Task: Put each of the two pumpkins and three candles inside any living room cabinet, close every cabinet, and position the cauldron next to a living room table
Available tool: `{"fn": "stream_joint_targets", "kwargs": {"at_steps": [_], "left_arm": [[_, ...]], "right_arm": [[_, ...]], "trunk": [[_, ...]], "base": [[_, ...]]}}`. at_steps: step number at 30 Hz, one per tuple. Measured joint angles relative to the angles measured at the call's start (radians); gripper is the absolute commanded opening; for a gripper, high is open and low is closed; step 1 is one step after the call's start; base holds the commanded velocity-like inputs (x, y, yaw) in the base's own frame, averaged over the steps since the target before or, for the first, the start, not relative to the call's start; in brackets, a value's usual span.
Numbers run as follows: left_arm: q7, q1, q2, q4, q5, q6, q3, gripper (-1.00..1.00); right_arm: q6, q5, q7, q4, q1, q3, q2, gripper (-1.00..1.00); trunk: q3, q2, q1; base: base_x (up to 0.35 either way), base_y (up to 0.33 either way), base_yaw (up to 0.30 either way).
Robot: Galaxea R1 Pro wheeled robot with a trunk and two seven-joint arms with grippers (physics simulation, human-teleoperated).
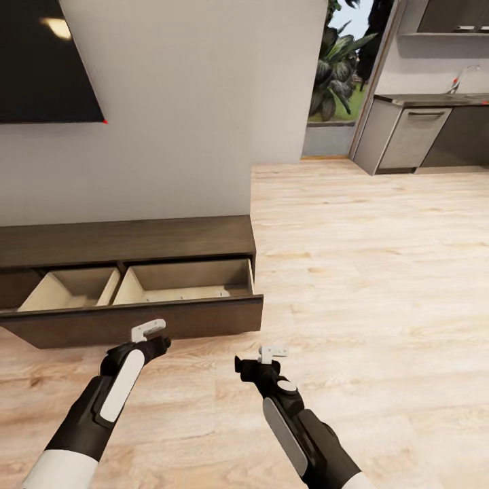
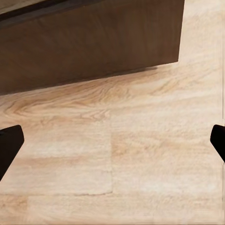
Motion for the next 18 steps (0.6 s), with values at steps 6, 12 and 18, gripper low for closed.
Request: {"fn": "stream_joint_targets", "kwargs": {"at_steps": [6, 12, 18], "left_arm": [[-0.001, 0.0, -0.001, 0.14, -0.084, -0.24, -0.138, 1.0], [0.0, 0.0, -0.003, 0.196, -0.129, -0.362, -0.211, 1.0], [0.0, 0.0, -0.003, 0.2, -0.133, -0.374, -0.218, 1.0]], "right_arm": [[-0.099, 0.003, 0.002, 0.097, 0.0, 0.026, 0.0, 1.0], [-0.123, 0.004, 0.003, 0.117, 0.0, 0.048, -0.001, 1.0], [-0.128, 0.005, 0.005, 0.122, 0.0, 0.05, -0.006, 1.0]], "trunk": [[0.0, 0.0, 0.0], [0.0, 0.0, 0.0], [-0.016, -0.035, 0.019]], "base": [[0.0, 0.0, 0.0], [0.0, 0.0, 0.0], [0.0, 0.0, 0.0]]}}
